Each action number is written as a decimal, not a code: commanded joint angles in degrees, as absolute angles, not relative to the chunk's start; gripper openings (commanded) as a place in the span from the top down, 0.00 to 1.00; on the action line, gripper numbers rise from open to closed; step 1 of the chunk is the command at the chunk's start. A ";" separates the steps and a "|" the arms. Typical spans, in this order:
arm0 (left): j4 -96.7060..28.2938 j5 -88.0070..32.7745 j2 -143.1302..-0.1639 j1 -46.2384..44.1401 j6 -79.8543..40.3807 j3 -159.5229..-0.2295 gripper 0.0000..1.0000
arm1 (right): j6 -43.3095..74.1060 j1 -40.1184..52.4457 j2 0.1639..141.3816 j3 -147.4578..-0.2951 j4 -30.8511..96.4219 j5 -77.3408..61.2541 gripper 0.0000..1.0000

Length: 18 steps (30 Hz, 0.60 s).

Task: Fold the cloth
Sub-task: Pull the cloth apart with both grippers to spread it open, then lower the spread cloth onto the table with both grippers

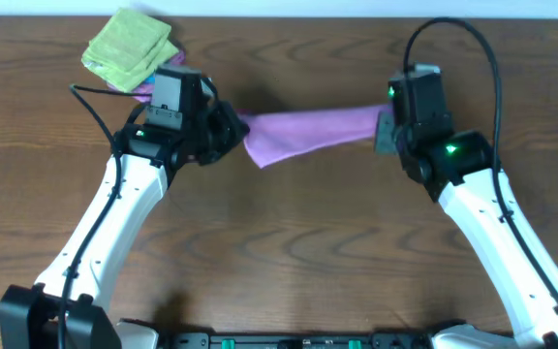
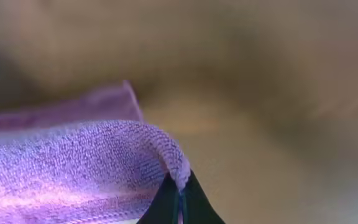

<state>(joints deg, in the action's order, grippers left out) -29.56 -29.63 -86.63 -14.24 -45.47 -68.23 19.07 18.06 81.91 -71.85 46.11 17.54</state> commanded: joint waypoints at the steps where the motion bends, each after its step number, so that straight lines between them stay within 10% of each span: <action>1: -33.93 -29.67 -86.94 -13.78 -39.59 -68.86 0.94 | 22.04 17.76 81.65 -72.42 51.07 13.43 0.98; 18: -47.79 -33.32 -86.87 -20.05 -34.92 -52.45 0.94 | 30.24 21.80 81.65 -61.30 67.40 7.53 0.98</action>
<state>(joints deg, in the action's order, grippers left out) -47.57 -32.58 -86.70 -19.88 -35.77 -54.81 27.51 20.99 81.91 -64.10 67.18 7.27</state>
